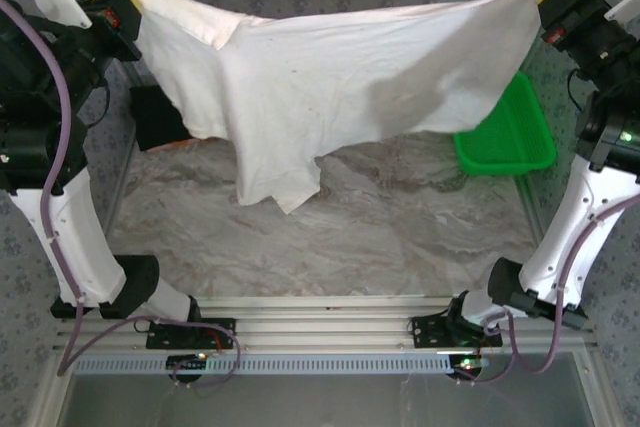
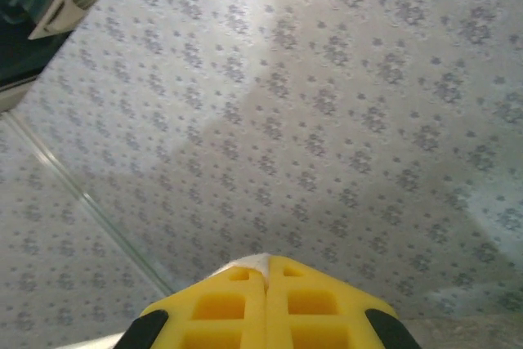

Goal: Fold and stack the t-shirts

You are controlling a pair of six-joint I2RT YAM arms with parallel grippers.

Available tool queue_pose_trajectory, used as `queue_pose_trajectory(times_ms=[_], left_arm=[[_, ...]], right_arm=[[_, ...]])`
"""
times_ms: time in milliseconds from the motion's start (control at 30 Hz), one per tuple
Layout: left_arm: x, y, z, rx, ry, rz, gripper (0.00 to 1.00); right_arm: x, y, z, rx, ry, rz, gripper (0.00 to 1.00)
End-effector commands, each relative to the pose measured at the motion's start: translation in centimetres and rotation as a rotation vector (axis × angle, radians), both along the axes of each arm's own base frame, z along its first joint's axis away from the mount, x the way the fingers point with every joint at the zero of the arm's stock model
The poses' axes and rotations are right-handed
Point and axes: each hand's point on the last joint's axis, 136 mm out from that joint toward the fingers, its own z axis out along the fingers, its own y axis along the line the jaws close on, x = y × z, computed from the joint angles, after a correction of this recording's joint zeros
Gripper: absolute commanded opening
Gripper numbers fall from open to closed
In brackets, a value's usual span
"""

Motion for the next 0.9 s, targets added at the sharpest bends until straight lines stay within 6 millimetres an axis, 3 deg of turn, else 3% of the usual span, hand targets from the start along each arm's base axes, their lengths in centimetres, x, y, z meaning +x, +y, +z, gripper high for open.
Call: queue_pose_trajectory(times_ms=[0,367,600,733,867], left_arm=[[-5.0,1.0,4.4,0.013,-0.179,0.048,0.00],[-12.0,1.4,9.1,0.035,-0.400,0.071,0.00],[-15.4,1.4,10.8,0.044,-0.501,0.067,0.00],[-15.4,1.7,10.8,0.060,-0.500,0.092,0.00],[-13.0,2.3,9.4,0.104,-0.430,0.144,0.00]], right_arm=[[-4.1,2.1,2.5,-0.007,-0.091,0.058,0.00],[-11.6,5.8,4.5,-0.009,-0.175,0.126,0.00],[-15.4,7.9,5.8,-0.049,-0.248,0.159,0.00],[-15.9,8.2,5.5,-0.046,-0.237,0.174,0.00],[-14.3,7.4,3.6,-0.016,-0.167,0.156,0.00]])
